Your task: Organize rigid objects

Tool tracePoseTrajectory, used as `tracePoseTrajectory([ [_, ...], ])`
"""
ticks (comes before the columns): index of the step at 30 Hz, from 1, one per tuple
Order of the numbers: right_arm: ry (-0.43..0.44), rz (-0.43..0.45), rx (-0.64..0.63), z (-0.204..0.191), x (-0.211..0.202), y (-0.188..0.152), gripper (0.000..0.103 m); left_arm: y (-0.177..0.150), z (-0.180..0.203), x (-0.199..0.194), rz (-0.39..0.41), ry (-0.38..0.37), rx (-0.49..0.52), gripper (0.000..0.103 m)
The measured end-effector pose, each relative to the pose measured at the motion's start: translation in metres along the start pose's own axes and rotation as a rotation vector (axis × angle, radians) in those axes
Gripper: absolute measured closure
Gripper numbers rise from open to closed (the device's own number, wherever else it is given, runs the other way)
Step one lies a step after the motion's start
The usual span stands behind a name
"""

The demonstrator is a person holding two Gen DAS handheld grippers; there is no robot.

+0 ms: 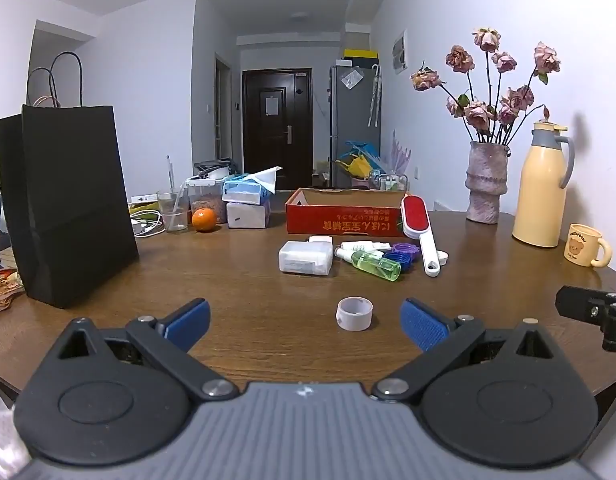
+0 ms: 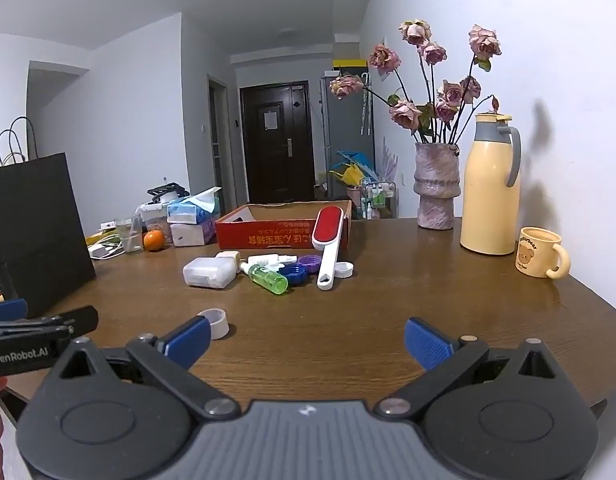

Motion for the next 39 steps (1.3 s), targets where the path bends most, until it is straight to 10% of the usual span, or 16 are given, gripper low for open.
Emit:
tracePoseTrajectory([
  [39,0.002,-0.002,0.001,-0.0019,0.0007,-0.0001,0.000,-0.0019,0.0011,0.0013,-0.004,0.000,-0.013,0.000],
])
Point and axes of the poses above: each gripper's, at about its wrist camera, not at the fingertips, and x roughly the way its jaws point, z to its right, y to its top, the point moved 3 cm from there along x, roughly the way its jaws point, and after that the axes turned 12 degrees about y, right-handed, at the moved point
